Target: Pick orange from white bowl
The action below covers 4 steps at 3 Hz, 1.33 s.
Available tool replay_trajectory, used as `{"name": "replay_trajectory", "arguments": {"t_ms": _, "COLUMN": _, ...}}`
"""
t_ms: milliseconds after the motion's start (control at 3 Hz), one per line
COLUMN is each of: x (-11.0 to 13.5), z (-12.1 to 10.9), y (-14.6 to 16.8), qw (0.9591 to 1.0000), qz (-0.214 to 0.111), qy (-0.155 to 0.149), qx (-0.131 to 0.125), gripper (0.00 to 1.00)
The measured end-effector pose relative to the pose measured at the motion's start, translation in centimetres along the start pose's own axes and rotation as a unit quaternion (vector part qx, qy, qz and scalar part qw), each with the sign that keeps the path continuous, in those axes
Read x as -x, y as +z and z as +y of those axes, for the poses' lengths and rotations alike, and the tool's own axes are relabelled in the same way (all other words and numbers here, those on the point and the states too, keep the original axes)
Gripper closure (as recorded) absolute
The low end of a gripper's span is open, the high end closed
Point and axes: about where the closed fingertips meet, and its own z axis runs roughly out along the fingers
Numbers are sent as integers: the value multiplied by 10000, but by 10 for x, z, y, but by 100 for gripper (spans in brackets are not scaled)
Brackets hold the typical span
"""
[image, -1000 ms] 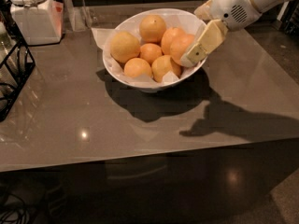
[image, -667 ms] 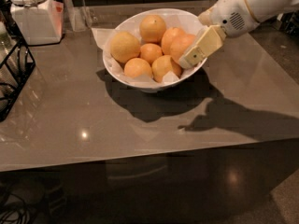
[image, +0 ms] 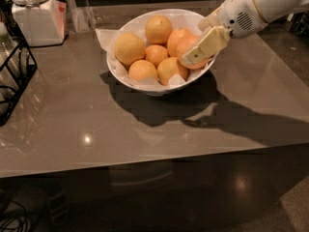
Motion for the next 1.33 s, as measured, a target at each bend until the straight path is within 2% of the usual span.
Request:
{"name": "replay_trajectory", "arguments": {"t_ms": 667, "x": 0, "z": -1, "y": 3, "qw": 10000, "qz": 25, "qy": -2, "qx": -26, "gripper": 5}}
{"name": "replay_trajectory", "arguments": {"t_ms": 1333, "x": -4, "z": -6, "y": 13, "qw": 9999, "qz": 97, "qy": 70, "qx": -54, "gripper": 6}}
